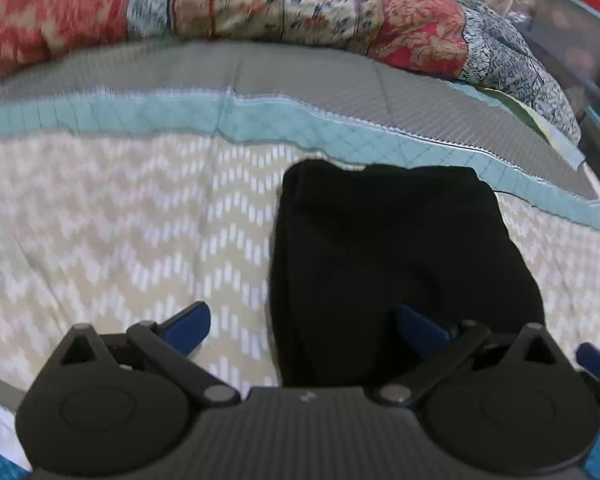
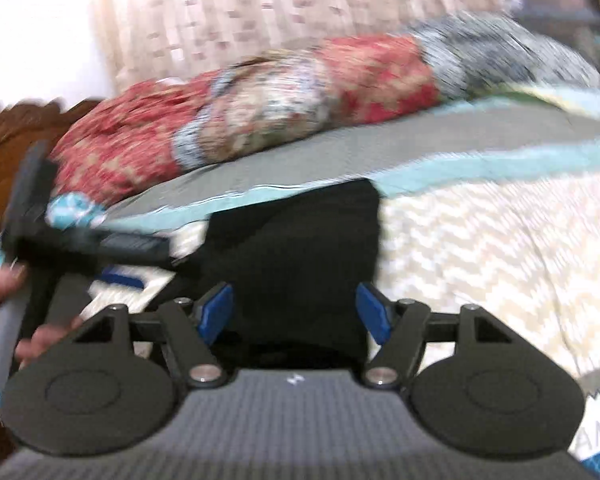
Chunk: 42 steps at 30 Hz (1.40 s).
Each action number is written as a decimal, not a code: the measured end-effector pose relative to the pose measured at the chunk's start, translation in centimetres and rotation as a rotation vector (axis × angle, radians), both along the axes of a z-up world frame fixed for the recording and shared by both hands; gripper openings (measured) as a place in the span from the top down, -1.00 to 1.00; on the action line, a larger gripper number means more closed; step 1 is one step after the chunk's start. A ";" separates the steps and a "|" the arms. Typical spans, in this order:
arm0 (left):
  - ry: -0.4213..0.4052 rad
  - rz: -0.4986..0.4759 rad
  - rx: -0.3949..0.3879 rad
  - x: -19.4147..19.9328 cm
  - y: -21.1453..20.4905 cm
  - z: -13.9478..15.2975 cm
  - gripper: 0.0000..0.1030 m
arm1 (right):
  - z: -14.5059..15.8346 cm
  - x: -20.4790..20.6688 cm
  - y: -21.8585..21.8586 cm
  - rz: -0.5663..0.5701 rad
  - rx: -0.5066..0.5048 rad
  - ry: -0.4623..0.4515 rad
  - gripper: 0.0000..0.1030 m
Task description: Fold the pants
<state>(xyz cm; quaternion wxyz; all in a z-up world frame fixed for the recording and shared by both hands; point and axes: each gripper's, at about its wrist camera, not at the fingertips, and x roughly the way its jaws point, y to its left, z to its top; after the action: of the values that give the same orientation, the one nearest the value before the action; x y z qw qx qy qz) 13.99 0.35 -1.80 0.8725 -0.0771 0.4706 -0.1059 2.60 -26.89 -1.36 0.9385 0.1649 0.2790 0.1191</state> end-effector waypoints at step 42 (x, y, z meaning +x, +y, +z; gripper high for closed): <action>0.050 -0.020 0.018 2.5 -1.9 -4.4 -1.00 | -5.3 5.5 -1.2 0.158 0.392 0.276 -0.96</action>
<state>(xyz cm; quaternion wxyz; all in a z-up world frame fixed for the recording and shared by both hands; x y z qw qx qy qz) 16.49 -1.53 -6.20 0.8600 -0.0671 0.4940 -0.1086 8.08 -28.04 -6.70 0.8293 0.3360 0.3882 0.2204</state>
